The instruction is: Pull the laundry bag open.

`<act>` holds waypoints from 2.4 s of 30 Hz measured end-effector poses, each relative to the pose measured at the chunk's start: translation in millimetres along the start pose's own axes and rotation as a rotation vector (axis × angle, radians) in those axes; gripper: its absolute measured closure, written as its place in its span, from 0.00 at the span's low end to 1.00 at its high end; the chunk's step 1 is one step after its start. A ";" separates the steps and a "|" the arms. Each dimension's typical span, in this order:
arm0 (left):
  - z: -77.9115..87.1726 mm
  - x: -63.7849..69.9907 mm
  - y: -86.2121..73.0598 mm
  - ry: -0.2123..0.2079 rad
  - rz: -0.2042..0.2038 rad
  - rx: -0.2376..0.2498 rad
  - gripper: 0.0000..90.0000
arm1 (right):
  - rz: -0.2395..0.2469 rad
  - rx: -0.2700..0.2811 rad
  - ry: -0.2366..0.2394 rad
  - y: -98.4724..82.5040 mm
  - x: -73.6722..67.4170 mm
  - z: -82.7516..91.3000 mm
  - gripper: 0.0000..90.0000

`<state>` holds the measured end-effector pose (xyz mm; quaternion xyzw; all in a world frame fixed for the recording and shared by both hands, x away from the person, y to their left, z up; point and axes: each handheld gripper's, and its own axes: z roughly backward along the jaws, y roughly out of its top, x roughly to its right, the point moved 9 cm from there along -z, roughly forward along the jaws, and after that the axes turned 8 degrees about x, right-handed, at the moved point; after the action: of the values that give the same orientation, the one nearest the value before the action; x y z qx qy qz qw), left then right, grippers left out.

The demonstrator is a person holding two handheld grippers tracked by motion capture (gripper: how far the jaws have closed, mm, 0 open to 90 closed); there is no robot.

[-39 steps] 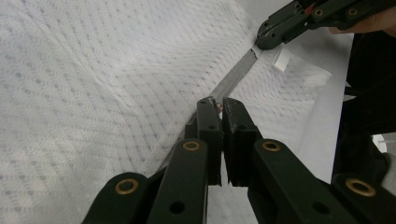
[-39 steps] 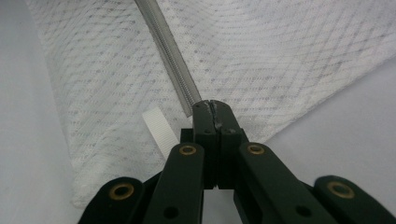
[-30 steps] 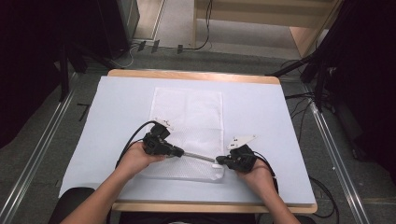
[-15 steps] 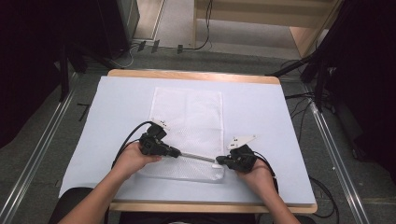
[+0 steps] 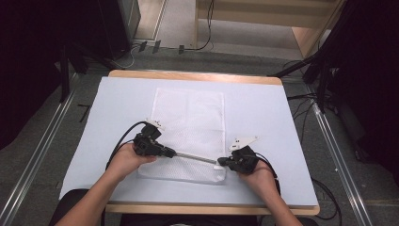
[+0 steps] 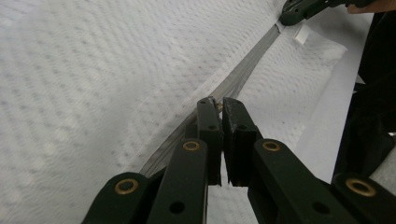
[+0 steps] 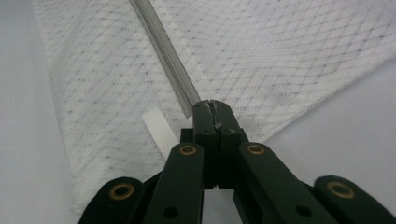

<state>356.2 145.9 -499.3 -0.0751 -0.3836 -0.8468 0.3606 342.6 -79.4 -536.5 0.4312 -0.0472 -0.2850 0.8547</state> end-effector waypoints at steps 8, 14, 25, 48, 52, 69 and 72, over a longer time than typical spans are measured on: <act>14.9 -10.2 -7.3 0.022 0.017 0.011 0.98 | -0.006 -0.001 0.001 -0.1 -0.1 0.2 1.00; 22.5 -16.3 -9.7 0.040 0.032 0.024 0.98 | -0.006 -0.003 0.006 0.2 0.5 0.0 1.00; 34.2 -29.5 -17.3 0.084 0.063 0.031 0.98 | -0.001 -0.009 0.015 0.6 1.1 -0.2 1.00; 67.3 -63.1 -46.9 0.150 0.166 0.041 0.98 | 0.001 -0.031 0.032 1.7 1.7 -0.8 1.00; 69.9 -65.2 -52.4 0.145 0.182 0.043 0.98 | 0.003 -0.030 0.036 2.4 1.4 -1.7 1.00; 71.0 -57.2 -58.6 0.130 0.176 0.049 0.97 | -0.014 -0.042 0.053 3.5 2.7 -2.0 1.00; 71.6 -55.8 -60.4 0.126 0.179 0.043 0.97 | -0.012 -0.047 0.055 3.6 2.9 -1.8 1.00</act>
<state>345.8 254.2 -508.1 -0.0481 -0.3702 -0.8057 0.4599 347.1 -77.9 -535.4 0.4190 -0.0143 -0.2792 0.8639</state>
